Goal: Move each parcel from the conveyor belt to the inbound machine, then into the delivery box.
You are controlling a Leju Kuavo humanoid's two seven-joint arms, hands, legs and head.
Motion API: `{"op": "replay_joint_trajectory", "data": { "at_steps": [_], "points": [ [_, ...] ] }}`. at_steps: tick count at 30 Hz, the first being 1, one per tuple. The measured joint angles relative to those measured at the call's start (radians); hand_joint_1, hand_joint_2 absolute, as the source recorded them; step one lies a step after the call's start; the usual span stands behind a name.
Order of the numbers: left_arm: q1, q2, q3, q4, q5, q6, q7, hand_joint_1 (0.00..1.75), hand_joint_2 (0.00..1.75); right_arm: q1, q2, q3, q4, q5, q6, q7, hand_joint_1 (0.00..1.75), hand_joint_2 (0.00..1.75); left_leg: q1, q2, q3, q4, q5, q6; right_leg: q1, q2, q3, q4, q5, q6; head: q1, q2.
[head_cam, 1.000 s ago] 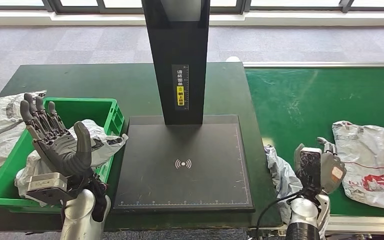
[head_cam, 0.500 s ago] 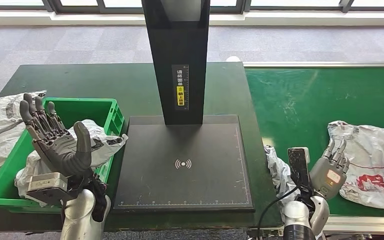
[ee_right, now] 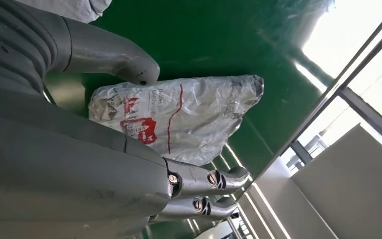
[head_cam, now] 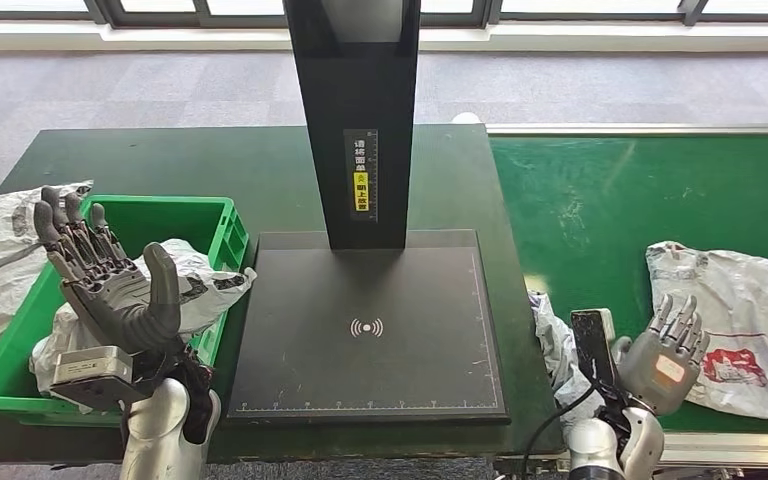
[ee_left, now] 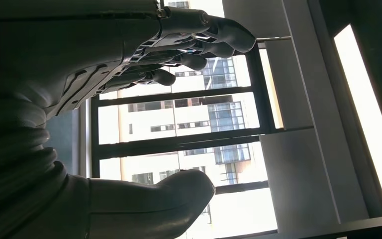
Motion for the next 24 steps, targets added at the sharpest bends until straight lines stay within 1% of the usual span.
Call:
{"op": "replay_joint_trajectory", "data": {
  "at_steps": [3,5,7,9,16,24],
  "points": [
    [0.000,0.000,0.000,-0.002,-0.002,0.001,0.003,0.00,1.75,-0.010,-0.020,-0.014,0.041,0.017,0.078,0.078,0.00,1.75,0.000,0.000,0.000,0.000,0.000,0.000,0.000,0.000,0.000,0.000,0.000,0.000,0.000,0.000],
    [0.000,0.000,0.000,-0.002,-0.004,0.001,0.006,0.00,1.75,-0.023,-0.039,-0.026,0.093,0.007,0.142,0.097,0.00,1.75,0.000,0.000,0.000,0.000,0.000,0.000,0.000,0.000,0.000,0.000,0.000,0.000,0.000,0.000],
    [0.000,0.000,0.000,-0.002,-0.007,0.001,0.008,0.00,1.75,-0.037,-0.057,-0.040,0.150,-0.019,0.187,0.081,0.00,1.75,0.000,0.000,0.000,0.000,0.000,0.000,0.000,0.000,0.000,0.000,0.000,0.000,0.000,0.000],
    [0.000,0.000,0.000,-0.002,-0.010,0.001,0.009,0.00,1.75,-0.049,-0.071,-0.049,0.196,-0.037,0.211,0.064,0.00,1.75,0.000,0.001,0.000,0.000,0.000,0.000,0.000,0.000,0.000,0.000,0.000,0.000,0.000,0.000],
    [0.000,0.000,0.000,-0.002,-0.013,0.001,0.009,0.00,1.75,-0.074,-0.094,-0.062,0.272,-0.063,0.234,0.041,0.00,1.75,0.000,0.001,0.000,0.000,0.000,0.000,0.000,0.001,0.000,0.000,0.000,0.000,0.000,0.000],
    [0.000,0.000,0.000,-0.001,-0.016,0.001,0.008,0.00,1.75,-0.088,-0.109,-0.071,0.320,-0.206,0.353,-0.092,0.00,1.75,0.000,0.004,0.000,0.000,0.000,0.000,0.000,0.003,-0.001,0.000,0.001,-0.001,0.000,0.000]
  ]
}}
